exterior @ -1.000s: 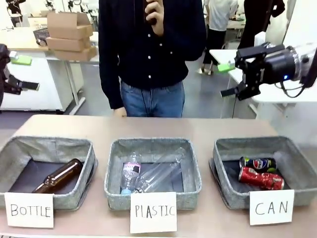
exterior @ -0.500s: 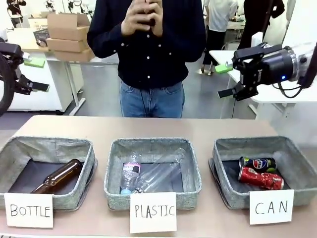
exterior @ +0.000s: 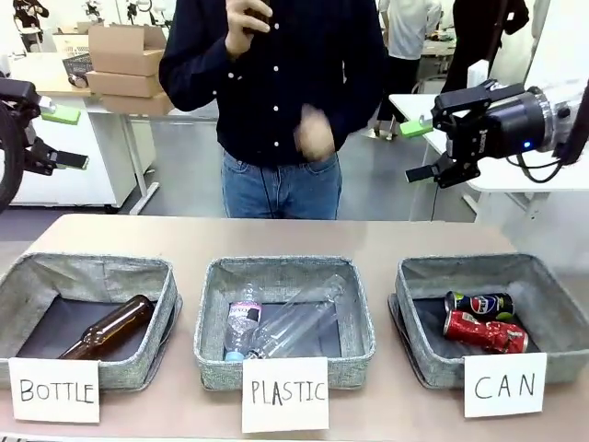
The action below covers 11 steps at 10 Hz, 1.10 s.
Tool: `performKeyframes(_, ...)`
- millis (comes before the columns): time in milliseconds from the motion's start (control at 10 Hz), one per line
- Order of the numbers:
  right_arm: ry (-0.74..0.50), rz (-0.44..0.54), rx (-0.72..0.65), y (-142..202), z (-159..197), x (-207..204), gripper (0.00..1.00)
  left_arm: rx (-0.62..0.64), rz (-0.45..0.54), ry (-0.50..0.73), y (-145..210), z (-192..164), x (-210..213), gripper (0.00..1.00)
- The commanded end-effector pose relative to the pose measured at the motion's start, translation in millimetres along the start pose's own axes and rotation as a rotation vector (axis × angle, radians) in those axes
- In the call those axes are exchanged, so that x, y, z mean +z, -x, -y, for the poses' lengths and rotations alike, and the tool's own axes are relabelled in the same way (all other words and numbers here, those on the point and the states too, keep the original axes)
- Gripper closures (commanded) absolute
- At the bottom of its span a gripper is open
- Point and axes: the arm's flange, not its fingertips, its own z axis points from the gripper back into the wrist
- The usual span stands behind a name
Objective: Sort the can waste into the basket.
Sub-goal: Pick up the can waste from the table and place it in the right Fabric basket.
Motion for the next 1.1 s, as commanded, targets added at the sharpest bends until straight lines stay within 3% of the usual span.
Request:
performKeyframes(0, -0.005, -0.001, 0.001, 3.3, -0.7, -1.8, 0.00, 0.006, -0.008, -0.007, 1.1, 2.4, 1.9, 0.00)
performKeyframes(1000, -0.005, -0.001, 0.001, 3.3, -0.7, -1.8, 0.00, 0.006, -0.008, -0.007, 1.1, 2.4, 1.9, 0.00)
